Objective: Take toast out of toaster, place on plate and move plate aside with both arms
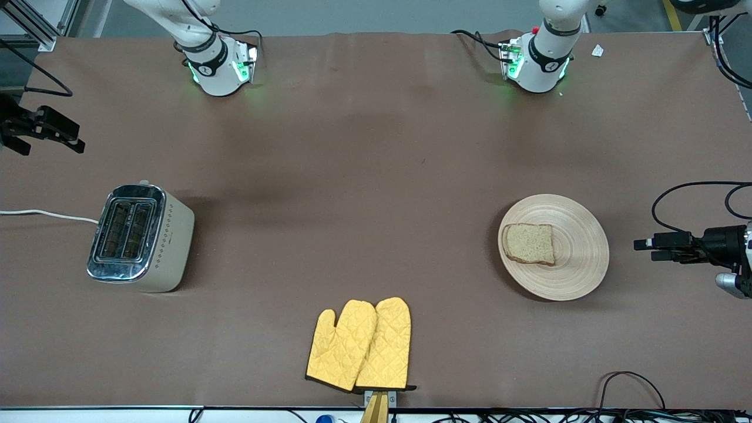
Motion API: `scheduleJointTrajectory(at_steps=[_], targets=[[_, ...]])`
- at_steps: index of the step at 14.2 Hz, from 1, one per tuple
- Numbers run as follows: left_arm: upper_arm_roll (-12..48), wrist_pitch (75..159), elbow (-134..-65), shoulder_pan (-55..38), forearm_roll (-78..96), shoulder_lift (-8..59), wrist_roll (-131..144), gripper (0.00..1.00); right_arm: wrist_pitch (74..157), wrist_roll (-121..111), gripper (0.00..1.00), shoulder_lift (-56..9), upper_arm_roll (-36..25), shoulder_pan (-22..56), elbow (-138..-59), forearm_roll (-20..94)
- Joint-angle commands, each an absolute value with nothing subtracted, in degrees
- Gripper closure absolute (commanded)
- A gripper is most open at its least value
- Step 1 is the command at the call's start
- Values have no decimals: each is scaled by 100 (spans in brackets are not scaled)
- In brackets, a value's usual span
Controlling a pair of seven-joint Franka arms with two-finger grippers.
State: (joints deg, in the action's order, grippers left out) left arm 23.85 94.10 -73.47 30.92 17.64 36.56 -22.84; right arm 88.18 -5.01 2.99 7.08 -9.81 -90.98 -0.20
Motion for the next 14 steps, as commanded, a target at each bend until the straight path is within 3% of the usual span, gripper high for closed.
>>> scheduleJointTrajectory(at_steps=[1,7,14], targets=[[2338,9343,-7418,2700,1233,3008,-1681,0,8736,-527,0,255,756,-1002,-8965,-97],[2364,9308,-7479,1628,11,2049,-319,0,8728,-536,0,255,756,-976,-8921,-97],[2329,8982,-7497,1092,-473,1487,-9,0,8728,-519,0,255,756,-958,-8921,-97]])
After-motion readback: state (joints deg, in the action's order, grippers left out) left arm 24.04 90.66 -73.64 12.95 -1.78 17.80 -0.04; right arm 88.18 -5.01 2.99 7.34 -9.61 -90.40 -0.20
